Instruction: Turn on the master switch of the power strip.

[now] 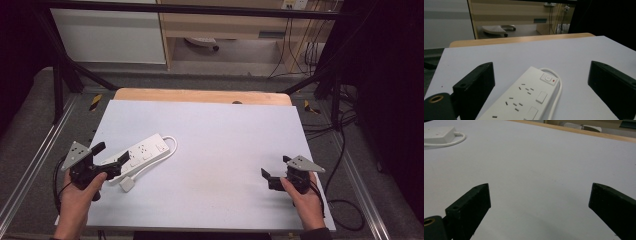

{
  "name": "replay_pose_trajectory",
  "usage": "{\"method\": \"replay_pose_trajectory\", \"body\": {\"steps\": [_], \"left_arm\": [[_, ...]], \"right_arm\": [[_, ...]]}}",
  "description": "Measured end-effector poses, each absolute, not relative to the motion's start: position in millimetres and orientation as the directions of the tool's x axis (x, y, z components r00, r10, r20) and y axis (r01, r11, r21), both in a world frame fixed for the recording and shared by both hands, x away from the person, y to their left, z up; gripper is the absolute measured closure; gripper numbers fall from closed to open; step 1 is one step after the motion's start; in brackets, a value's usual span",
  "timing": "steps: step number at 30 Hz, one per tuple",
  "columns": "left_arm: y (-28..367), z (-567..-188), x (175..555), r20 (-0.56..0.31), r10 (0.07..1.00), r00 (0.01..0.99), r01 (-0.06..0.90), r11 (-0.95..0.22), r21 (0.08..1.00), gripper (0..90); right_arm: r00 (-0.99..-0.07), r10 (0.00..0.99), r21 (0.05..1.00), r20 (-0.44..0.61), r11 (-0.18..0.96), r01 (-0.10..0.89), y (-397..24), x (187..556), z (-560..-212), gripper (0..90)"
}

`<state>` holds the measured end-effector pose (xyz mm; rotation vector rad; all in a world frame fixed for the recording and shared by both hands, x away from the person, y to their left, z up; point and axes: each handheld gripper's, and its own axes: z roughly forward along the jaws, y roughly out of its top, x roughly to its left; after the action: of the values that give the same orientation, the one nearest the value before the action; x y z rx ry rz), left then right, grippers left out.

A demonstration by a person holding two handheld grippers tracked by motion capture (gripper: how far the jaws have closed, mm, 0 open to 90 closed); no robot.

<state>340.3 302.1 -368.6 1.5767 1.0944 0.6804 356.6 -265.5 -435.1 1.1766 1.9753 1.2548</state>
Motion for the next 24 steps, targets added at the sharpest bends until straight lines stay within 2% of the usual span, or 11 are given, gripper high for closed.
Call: {"method": "replay_pose_trajectory", "body": {"steps": [11,17,24], "left_arm": [[290.3,-362.7,356.3,-0.123,0.902,0.414,0.318,-0.017,0.948,6.9],[277.5,-357.6,365.6,-0.133,0.887,0.442,0.328,-0.022,0.944,7.4],[269.9,-355.7,373.5,-0.103,0.892,0.44,0.334,-0.056,0.941,7.4]], "right_arm": [[-0.492,0.87,0.898,0.035,0.189,0.397,-266.3,358.6,-436.0,4.8],[-0.485,0.873,0.895,0.041,0.185,0.407,-266.1,358.8,-437.0,4.6],[-0.491,0.87,0.895,0.037,0.19,0.404,-266.9,358.9,-436.6,4.6]]}}
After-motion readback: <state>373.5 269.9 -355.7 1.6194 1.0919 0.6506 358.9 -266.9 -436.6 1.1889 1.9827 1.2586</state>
